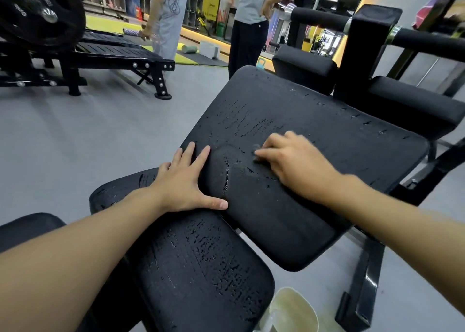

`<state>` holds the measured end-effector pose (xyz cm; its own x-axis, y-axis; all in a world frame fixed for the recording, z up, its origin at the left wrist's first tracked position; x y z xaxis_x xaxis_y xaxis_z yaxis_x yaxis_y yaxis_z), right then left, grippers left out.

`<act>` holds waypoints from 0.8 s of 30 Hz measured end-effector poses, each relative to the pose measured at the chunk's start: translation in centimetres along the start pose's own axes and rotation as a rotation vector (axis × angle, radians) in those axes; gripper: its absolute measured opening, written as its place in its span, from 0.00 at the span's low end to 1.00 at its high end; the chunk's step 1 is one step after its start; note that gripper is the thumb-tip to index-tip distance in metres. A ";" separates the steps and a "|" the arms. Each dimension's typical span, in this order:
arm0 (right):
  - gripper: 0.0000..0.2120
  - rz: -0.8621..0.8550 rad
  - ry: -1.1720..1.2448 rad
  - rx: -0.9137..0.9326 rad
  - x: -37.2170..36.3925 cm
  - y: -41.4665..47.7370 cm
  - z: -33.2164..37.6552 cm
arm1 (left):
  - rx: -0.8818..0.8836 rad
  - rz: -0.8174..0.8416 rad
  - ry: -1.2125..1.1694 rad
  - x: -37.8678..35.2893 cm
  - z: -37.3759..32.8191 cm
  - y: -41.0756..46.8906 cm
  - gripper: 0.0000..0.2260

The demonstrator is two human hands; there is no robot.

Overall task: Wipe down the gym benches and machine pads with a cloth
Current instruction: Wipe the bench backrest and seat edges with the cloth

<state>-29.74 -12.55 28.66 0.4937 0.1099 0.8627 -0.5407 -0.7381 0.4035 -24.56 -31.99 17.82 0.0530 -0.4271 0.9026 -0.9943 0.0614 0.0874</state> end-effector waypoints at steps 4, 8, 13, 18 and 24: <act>0.12 -0.174 -0.029 -0.360 1.9 1.2 -4.7 | -0.001 -0.004 0.005 0.0 -0.1 0.0 0.63; 0.10 -0.026 -0.056 -0.068 -0.3 -1.1 1.4 | -0.012 -0.018 0.002 -0.1 0.1 0.0 0.63; 0.13 -0.149 -0.104 -0.335 2.4 0.0 -5.5 | -0.019 -0.028 0.004 -0.1 0.2 0.2 0.64; 0.11 -0.022 -0.095 -0.043 -0.1 -3.8 2.0 | -0.025 -0.039 -0.004 -0.1 0.3 0.2 0.66; 0.12 -0.193 -0.095 -0.365 2.7 -3.0 -4.9 | -0.018 -0.046 0.003 0.0 0.1 0.1 0.64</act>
<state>-30.09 -6.79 31.26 0.6605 0.1485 0.7360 -0.6296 -0.4244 0.6507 -24.70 -32.10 17.81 0.0992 -0.4275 0.8985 -0.9889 0.0581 0.1368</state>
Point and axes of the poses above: each hand's wrist, its own y-axis towards the middle knuckle, its own x-axis out of the back of the hand, z = x × y, the point moved 6 cm from there along y, towards the middle knuckle, and after that the axes turned 11 degrees about -x, right-handed, at the moved point
